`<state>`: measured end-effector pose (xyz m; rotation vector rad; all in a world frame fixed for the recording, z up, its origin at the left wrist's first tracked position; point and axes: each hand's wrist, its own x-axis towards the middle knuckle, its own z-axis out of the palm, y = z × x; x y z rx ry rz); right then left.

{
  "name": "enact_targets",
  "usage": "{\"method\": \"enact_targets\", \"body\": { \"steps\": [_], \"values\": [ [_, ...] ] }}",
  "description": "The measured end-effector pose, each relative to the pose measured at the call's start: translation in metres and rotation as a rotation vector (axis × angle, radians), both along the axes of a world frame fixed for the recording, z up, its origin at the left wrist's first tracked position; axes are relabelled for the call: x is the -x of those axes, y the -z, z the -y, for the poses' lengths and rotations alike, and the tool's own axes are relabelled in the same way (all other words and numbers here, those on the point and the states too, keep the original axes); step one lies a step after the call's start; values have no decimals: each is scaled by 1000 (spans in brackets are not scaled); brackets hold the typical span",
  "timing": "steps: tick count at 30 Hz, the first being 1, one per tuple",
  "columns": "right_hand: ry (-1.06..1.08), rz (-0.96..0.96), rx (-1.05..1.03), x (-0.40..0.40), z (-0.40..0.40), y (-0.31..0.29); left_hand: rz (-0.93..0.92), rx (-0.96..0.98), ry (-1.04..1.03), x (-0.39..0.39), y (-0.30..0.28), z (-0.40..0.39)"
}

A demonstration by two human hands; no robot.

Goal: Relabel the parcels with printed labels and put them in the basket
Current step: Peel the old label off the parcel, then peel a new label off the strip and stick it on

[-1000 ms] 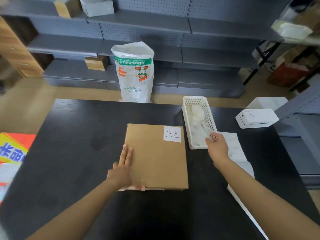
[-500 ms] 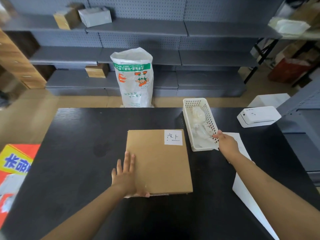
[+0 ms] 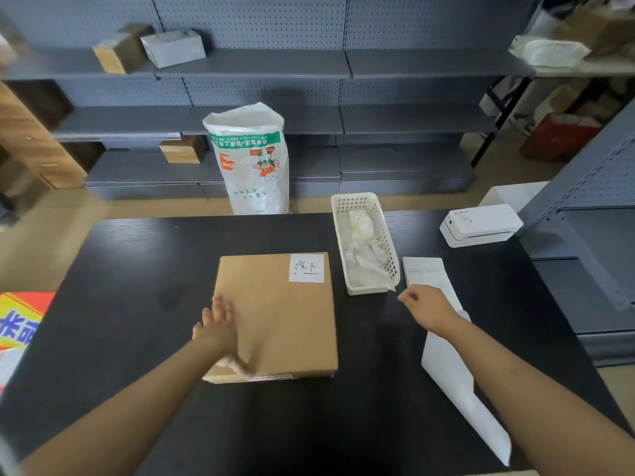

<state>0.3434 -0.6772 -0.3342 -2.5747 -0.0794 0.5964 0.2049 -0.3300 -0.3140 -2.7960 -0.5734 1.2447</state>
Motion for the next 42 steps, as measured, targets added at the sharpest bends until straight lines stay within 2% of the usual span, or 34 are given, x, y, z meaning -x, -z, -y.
{"method": "enact_targets", "body": {
  "steps": [4,7,16,29,42],
  "values": [
    [-173,4,13,-9,13,-3,-81,-158,40,-10,-13,23],
    [-264,11,10,-15,22,-11,-66,-204,20,-17,-18,41],
    [-401,43,1,-24,53,-37,166,-93,24,-62,-30,139],
    [-220,16,56,-40,123,-35,463,130,253,-142,-35,248],
    [-231,-45,14,-91,158,-5,405,221,270,-205,-6,319]
  ]
}}
